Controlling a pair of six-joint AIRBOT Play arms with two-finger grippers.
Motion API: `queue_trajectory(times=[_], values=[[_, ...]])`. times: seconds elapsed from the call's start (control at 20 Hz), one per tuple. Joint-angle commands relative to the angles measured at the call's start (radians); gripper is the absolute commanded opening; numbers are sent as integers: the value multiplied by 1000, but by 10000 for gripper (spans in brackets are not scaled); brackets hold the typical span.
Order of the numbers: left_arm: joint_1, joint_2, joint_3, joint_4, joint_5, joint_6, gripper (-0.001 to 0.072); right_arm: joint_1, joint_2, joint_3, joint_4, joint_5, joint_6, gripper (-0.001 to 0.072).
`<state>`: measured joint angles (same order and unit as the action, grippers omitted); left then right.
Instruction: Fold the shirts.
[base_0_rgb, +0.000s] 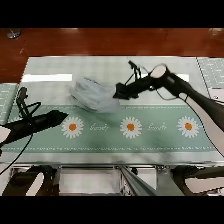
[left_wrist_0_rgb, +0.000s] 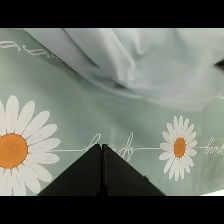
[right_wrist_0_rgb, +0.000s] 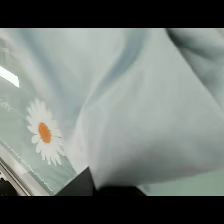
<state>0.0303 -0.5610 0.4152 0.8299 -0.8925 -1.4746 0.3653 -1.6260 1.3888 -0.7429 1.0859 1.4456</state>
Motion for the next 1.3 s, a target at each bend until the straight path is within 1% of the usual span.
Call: queue_trajectory(times=[0.0,0.15,0.25,0.45,0.75,0.85,1.05,1.15,1.25], values=[[0,0,0,0,5,0,19,-8,-7,331,-257,202,95,22],[0,0,0,0,3,0,19,-55,-7,571,-392,358,132,22],[0,0,0,0,2,0,19,-117,-4,692,-430,460,152,22],[0,0,0,0,2,0,19,-297,84,710,-429,573,160,22],[0,0,0,0,2,0,19,-651,207,696,-427,770,171,22],[0,0,0,0,3,0,19,-766,282,600,-419,769,176,22],[0,0,0,0,3,0,19,-976,467,312,-436,769,136,22],[0,0,0,0,10,0,19,-1079,570,145,-496,769,137,22],[0,0,0,0,20,0,19,-1177,671,-27,-591,766,142,22]])
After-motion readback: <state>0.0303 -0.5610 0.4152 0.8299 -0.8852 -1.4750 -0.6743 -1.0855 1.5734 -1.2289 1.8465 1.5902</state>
